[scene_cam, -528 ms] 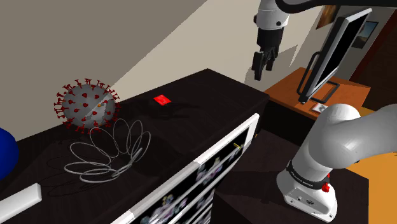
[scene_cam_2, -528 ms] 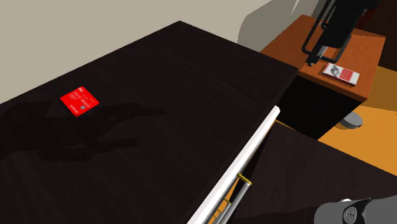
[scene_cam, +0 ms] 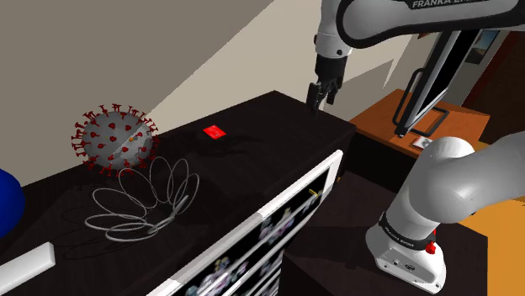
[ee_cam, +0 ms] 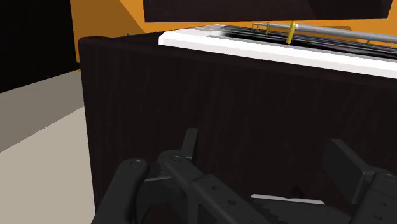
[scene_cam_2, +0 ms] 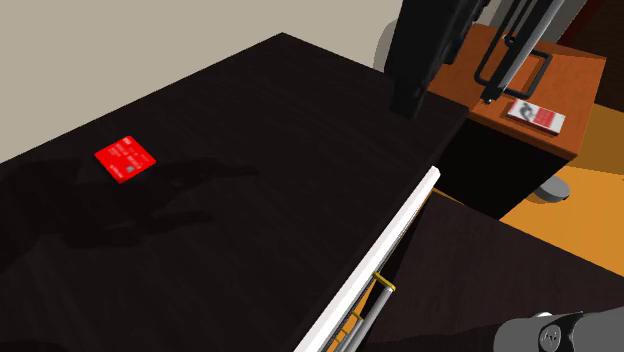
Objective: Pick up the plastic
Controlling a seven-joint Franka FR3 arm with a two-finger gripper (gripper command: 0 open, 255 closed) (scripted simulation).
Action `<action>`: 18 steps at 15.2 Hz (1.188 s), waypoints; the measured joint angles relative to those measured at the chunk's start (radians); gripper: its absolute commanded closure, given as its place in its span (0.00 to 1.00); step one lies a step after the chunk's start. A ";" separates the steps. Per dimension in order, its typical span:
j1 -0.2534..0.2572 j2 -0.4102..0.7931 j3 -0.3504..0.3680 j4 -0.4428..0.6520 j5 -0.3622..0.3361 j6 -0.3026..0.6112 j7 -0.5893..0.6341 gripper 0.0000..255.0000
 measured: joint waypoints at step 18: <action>0.009 0.501 0.174 0.099 -0.053 0.705 0.290 0.00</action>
